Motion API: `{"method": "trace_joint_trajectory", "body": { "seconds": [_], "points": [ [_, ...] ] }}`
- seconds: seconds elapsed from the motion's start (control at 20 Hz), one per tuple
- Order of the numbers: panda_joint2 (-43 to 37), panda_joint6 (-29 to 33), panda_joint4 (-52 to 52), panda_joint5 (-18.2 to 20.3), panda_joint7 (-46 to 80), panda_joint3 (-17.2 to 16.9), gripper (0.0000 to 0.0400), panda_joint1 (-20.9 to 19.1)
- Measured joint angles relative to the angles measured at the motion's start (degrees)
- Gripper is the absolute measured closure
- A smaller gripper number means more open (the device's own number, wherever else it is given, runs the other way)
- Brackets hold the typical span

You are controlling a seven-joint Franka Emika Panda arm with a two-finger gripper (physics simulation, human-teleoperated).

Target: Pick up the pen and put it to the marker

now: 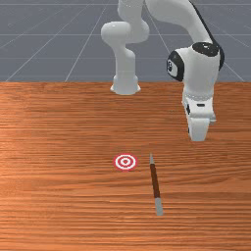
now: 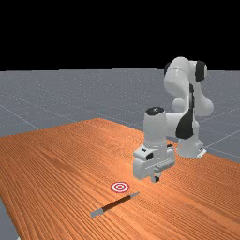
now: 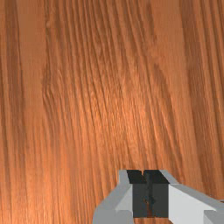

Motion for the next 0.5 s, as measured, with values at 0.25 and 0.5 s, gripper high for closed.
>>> {"method": "trace_joint_trajectory", "body": {
  "seconds": [0.25,0.5],
  "points": [
    [3.85,-3.59,6.12,-0.54,-0.39,1.62,0.0399,2.48],
    [16.22,-2.98,13.94,0.03,-1.53,2.11,0.04,2.33]
  ]
}}
